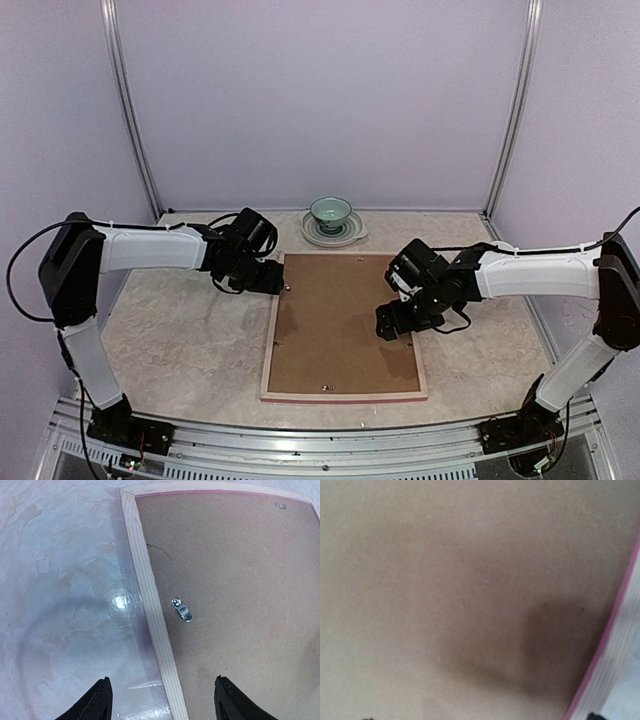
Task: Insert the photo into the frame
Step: Press the fastener onto the backboard.
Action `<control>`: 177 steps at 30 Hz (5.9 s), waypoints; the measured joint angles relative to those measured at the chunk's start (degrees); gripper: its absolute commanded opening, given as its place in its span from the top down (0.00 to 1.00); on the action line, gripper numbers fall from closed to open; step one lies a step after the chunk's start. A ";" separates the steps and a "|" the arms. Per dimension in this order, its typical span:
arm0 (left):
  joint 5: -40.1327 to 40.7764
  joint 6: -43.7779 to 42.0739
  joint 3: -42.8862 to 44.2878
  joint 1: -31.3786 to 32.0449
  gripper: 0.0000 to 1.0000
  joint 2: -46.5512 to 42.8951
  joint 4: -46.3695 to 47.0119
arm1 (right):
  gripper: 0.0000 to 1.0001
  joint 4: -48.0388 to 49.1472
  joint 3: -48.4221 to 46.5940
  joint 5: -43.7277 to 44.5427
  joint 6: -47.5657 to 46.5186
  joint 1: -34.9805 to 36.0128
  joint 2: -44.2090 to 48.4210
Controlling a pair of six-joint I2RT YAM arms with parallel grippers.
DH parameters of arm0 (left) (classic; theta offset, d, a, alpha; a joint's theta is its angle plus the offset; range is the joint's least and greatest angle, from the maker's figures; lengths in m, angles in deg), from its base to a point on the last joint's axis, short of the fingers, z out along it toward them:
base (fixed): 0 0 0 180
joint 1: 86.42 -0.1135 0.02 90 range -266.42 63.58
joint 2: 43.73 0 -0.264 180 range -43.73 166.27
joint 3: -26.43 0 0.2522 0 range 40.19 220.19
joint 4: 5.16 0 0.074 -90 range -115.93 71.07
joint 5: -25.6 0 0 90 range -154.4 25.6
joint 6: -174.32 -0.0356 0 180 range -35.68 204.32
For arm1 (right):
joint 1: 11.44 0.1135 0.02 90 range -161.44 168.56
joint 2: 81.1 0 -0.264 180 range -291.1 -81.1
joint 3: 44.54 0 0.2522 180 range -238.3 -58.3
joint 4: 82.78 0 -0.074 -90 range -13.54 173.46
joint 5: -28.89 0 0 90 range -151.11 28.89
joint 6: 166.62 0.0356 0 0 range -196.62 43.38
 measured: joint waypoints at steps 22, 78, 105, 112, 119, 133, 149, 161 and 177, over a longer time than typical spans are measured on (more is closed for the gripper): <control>-6.54 -0.66 6.97 -5.27 0.33 12.81 3.41 | 0.06 -0.35 0.02 0.22 0.00 0.00 0.00; -11.41 1.51 7.96 -6.51 0.71 15.15 5.86 | 0.05 0.48 0.68 0.15 0.04 -0.02 0.00; -9.97 3.58 7.48 -7.10 0.90 15.15 8.04 | 0.05 0.55 2.58 0.15 0.70 0.00 1.18; -9.75 4.59 7.23 -7.15 0.93 15.15 8.52 | 0.05 0.61 2.58 0.15 0.70 0.00 1.16; -8.98 5.33 6.16 -7.28 0.65 14.86 9.51 | 0.05 0.87 2.91 0.13 0.72 0.00 1.18; -7.48 5.18 5.90 -6.86 0.67 14.75 9.62 | 0.05 0.94 3.13 -0.04 0.90 0.00 1.18; -4.20 7.52 5.97 -5.55 0.84 15.19 10.95 | 0.05 0.94 3.13 -0.04 0.87 -0.02 1.18; -3.87 9.70 5.84 -5.57 0.86 15.34 11.80 | 0.05 0.94 3.17 -0.04 0.87 0.00 1.18; -2.05 12.94 0.85 -7.67 0.33 9.25 10.64 | 0.01 0.92 3.80 0.04 0.87 0.00 1.62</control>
